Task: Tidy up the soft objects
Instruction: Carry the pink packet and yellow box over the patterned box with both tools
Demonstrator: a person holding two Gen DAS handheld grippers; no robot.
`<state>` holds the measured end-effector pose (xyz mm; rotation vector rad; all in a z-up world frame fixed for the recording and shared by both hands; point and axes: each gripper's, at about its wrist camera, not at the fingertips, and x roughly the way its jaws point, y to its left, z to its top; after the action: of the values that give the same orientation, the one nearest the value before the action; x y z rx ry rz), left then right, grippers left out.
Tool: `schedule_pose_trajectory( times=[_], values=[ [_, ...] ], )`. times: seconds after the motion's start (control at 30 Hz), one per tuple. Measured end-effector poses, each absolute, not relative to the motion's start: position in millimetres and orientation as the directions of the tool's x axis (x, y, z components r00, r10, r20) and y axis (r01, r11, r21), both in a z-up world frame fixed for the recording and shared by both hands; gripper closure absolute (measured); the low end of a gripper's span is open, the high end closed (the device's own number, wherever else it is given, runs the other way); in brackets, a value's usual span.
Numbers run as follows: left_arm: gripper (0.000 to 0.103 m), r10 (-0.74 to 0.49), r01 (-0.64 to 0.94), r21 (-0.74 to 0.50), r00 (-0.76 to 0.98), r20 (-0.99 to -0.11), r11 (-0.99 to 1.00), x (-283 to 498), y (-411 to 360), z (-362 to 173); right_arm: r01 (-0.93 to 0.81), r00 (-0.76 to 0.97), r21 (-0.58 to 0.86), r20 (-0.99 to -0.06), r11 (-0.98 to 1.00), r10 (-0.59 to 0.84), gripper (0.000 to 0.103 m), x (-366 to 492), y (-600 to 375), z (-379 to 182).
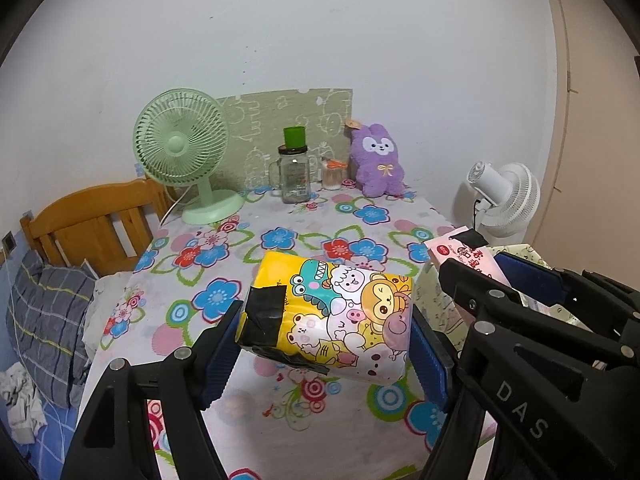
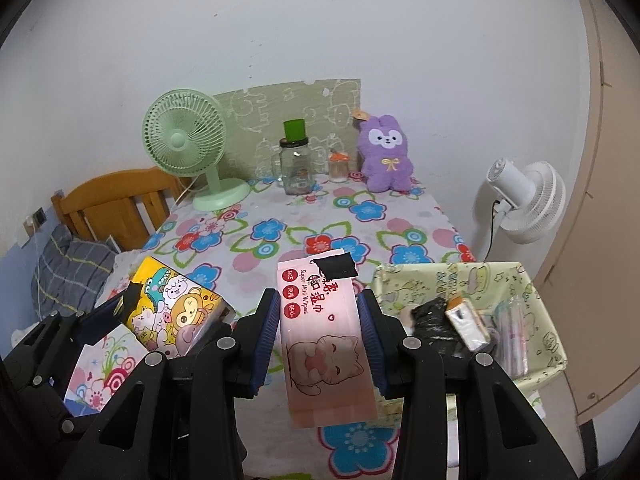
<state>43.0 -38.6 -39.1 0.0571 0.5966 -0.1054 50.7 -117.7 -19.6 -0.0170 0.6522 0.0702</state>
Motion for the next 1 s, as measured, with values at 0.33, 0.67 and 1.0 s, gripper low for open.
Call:
schedule_pose_trajectory(
  times=[0.33,0.67,1.0],
  values=[
    [0.025,-0.115,0.164,0.038,0.818,-0.564,0.986,52,-70,-38,-0.039,0.796,0.004,-0.604,0.999,0.033,0.060,57,-149,-17],
    [0.025,-0.153,0.219,0.045,0.800,-0.580,0.975,63,-100,-44,0.004,0.790,0.005,-0.613,1.000,0.000,0.060,63,-180,-22],
    [0.025,-0.203,0.283,0.041,0.774,-0.600,0.958,78,-130,-53,0.063,0.776,0.008,-0.630,0.998,-0.044,0.060,74,-210,-30]
  ],
)
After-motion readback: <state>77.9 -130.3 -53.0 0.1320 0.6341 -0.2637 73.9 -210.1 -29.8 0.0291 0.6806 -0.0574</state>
